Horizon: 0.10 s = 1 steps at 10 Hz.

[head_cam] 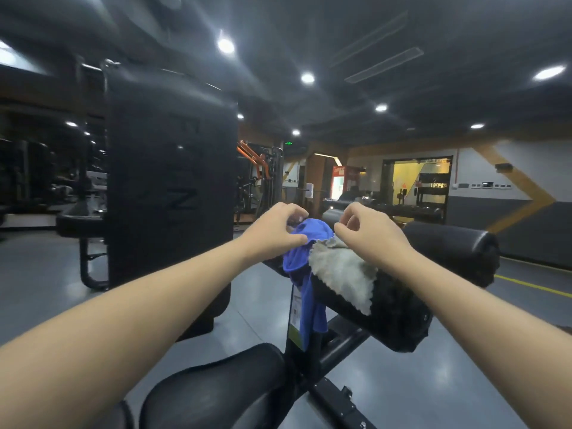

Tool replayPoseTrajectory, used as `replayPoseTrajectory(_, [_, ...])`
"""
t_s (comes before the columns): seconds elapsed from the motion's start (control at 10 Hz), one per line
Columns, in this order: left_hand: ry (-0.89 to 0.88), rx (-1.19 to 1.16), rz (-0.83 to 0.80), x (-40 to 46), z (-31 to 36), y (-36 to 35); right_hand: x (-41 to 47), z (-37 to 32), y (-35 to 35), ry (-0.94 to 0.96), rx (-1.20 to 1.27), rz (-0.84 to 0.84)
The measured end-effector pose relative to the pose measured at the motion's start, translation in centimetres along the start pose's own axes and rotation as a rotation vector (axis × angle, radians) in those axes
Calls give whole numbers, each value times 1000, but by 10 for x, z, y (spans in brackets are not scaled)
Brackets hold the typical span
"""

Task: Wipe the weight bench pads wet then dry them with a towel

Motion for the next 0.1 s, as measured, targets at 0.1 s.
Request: replayPoseTrajectory(0.1, [53,27,85,-27,-14,39,1,-45,-12,65,37,-13])
Point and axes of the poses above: each hand's wrist, its own x-axis towards the middle knuckle, its own y-axis out of the back of the hand, z = x × y, the point moved 10 cm from there along x, towards the middle knuckle, and after that the axes turned 6 degrees about -z, right-handed, at the moved point
